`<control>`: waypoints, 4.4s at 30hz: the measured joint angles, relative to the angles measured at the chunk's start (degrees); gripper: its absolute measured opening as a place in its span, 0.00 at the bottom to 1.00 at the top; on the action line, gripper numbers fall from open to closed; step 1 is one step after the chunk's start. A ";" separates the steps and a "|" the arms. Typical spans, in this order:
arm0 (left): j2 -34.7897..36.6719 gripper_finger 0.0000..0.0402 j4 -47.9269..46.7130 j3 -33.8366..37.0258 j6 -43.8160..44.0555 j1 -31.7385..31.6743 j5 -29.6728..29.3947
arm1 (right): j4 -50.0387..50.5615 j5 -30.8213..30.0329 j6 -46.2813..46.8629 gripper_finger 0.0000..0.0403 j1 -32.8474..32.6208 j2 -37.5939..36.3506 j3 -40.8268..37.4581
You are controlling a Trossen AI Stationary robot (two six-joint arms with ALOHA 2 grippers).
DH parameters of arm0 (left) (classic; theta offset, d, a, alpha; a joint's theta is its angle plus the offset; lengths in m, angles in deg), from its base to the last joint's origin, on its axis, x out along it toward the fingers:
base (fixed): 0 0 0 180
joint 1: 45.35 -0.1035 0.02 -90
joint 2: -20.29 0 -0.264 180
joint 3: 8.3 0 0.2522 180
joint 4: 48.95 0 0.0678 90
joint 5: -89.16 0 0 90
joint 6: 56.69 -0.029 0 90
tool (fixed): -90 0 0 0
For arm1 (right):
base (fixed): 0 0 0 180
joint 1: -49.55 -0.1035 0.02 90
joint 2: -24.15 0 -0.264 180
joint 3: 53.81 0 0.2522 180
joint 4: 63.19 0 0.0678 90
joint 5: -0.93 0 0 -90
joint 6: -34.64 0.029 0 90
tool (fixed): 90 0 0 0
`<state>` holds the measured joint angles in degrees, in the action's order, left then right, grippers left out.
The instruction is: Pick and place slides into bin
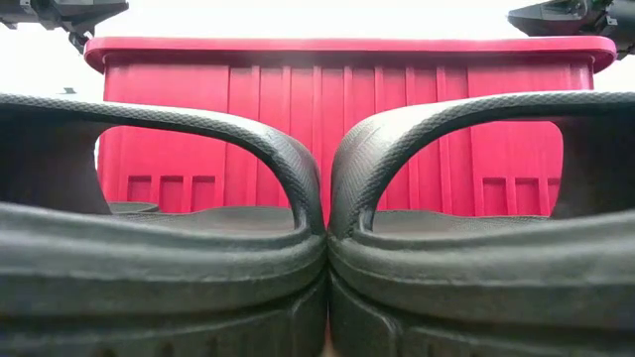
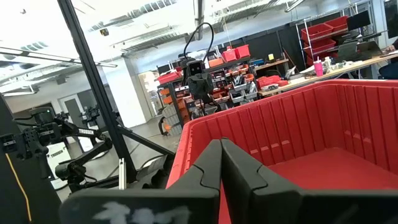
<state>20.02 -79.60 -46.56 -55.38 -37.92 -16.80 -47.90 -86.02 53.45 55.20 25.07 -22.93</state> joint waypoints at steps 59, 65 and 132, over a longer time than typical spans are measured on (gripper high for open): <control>-0.02 0.08 2.15 0.00 -1.42 0.01 0.87 | 70.64 27.55 3.97 0.19 -0.03 37.49 56.45; -0.02 0.08 1.85 0.00 8.35 0.01 0.87 | 78.94 37.97 7.72 0.19 -0.19 39.77 54.01; -0.09 0.08 -2.70 -0.01 12.43 0.01 0.37 | -1.36 25.16 55.29 0.63 -56.34 47.02 -3.20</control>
<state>19.93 -82.30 -46.57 -42.95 -37.91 -16.43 -49.25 -60.86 108.74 -1.14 72.09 -26.14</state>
